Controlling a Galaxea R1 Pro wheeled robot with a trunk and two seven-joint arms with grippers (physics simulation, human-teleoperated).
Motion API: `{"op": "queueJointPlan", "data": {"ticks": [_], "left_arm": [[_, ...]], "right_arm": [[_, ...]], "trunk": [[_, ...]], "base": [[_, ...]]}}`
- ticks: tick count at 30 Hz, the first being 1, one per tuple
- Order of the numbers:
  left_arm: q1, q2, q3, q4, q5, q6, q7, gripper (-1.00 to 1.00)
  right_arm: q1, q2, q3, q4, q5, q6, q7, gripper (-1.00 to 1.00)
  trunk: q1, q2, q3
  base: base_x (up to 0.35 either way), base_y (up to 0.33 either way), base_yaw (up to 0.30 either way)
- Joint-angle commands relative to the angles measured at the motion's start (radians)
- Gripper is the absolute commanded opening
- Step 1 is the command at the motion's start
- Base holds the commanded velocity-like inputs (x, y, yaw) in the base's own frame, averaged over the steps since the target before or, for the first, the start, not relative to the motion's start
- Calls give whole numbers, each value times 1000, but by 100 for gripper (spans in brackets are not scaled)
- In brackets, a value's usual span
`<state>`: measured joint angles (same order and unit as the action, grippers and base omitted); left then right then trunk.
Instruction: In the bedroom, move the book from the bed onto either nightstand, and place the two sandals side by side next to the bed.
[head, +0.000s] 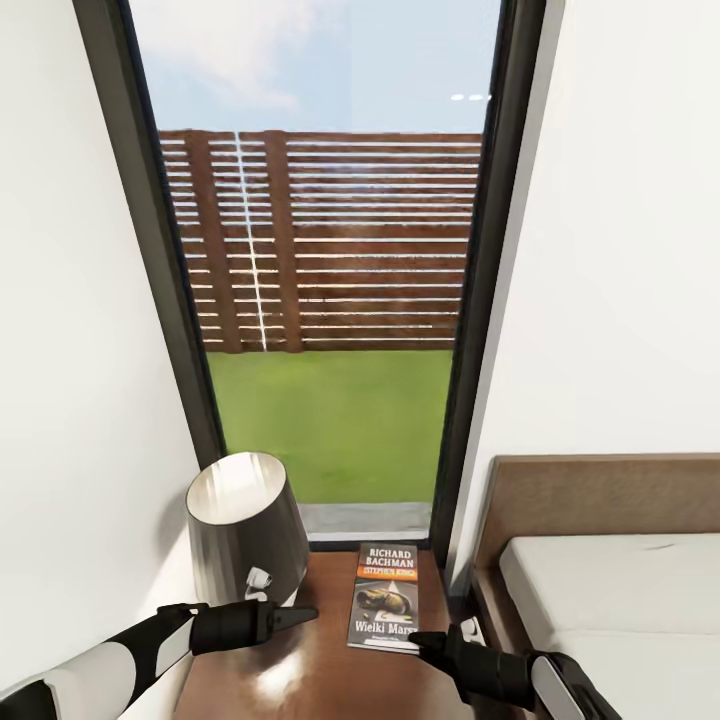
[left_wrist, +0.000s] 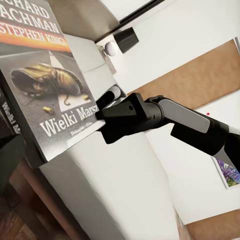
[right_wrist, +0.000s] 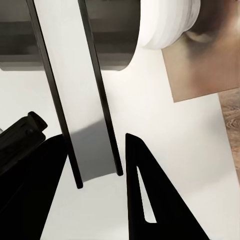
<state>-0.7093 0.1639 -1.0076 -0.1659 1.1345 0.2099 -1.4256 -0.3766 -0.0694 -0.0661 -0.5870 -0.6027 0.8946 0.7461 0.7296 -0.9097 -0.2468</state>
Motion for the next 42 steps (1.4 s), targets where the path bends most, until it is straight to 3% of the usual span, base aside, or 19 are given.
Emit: {"op": "queueJointPlan", "data": {"ticks": [1, 42], "left_arm": [[-1, 1, -8, -1, 9, 10, -3, 100], [-1, 0, -9, -1, 8, 11, -3, 100]], "right_arm": [[-1, 0, -3, 0, 2, 5, 4, -100], [-1, 2, -1, 1, 1, 4, 2, -100]], "trunk": [[4, -8, -5], [161, -295, -133]], "base": [[0, 0, 0], [0, 0, 0]]}}
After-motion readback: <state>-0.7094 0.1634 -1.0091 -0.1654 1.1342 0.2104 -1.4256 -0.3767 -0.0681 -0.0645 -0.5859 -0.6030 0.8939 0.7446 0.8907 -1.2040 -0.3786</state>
